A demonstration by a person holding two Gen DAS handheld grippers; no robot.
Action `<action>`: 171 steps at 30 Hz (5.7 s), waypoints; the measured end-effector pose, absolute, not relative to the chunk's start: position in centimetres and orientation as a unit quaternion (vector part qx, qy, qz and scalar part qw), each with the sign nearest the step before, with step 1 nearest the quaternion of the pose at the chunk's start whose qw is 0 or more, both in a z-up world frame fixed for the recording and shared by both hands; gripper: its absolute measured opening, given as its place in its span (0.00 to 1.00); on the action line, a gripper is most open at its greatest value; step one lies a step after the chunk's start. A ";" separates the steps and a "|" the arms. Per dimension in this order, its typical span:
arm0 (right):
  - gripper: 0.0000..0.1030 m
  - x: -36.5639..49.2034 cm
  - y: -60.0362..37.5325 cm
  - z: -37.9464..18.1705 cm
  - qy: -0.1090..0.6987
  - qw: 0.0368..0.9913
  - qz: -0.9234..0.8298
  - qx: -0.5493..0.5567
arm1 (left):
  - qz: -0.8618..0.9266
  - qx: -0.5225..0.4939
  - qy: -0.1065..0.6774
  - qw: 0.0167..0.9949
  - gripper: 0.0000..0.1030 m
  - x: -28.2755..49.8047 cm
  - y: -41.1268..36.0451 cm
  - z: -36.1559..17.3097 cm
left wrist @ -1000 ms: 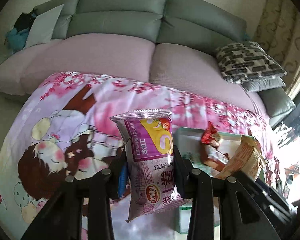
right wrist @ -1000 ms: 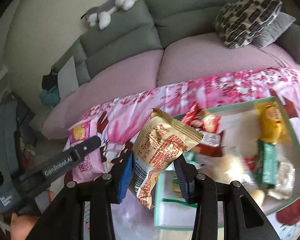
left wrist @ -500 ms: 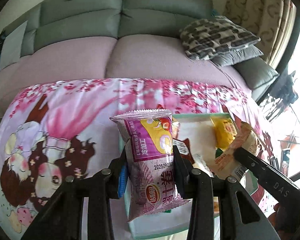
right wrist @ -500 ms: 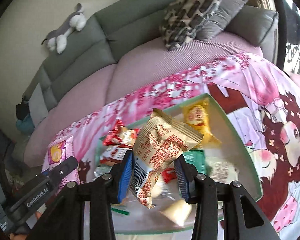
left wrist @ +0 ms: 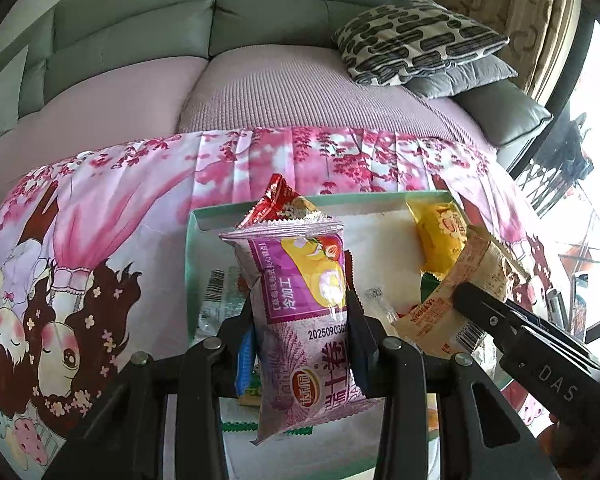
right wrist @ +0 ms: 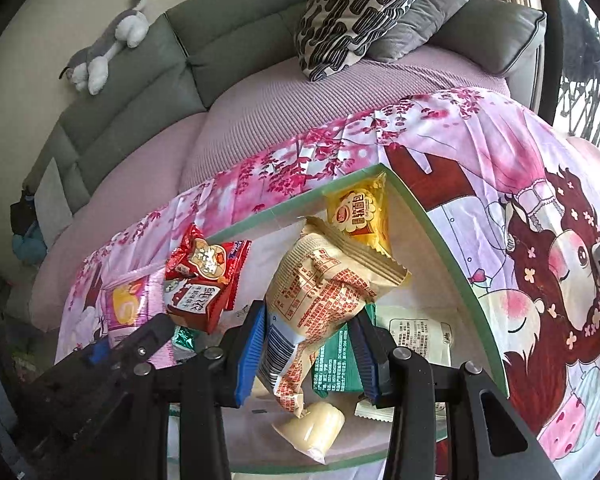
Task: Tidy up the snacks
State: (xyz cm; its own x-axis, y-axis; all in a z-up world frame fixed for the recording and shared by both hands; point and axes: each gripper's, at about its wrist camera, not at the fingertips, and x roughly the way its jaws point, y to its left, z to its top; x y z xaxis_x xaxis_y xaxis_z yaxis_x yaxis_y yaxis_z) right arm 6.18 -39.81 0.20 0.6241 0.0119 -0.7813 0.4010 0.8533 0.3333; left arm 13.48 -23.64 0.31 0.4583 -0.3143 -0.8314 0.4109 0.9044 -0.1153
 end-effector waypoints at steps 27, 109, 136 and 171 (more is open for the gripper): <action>0.44 7.9 -39.6 -0.7 0.421 0.867 -0.114 0.239 | -0.203 0.054 0.476 0.854 0.61 13.8 -24.0 -0.2; 1.00 -3.2 -30.8 -0.1 0.432 0.890 -0.104 0.105 | 0.034 0.112 0.483 0.868 0.98 3.0 -10.3 -0.3; 1.00 -2.5 -30.0 -0.9 0.444 0.886 -0.102 0.085 | 0.038 0.100 0.511 0.853 0.98 4.1 -9.2 -1.8; 1.00 -2.4 -30.6 -0.9 0.443 0.887 -0.099 0.090 | 0.033 0.063 0.503 0.861 0.98 4.6 -8.7 -1.2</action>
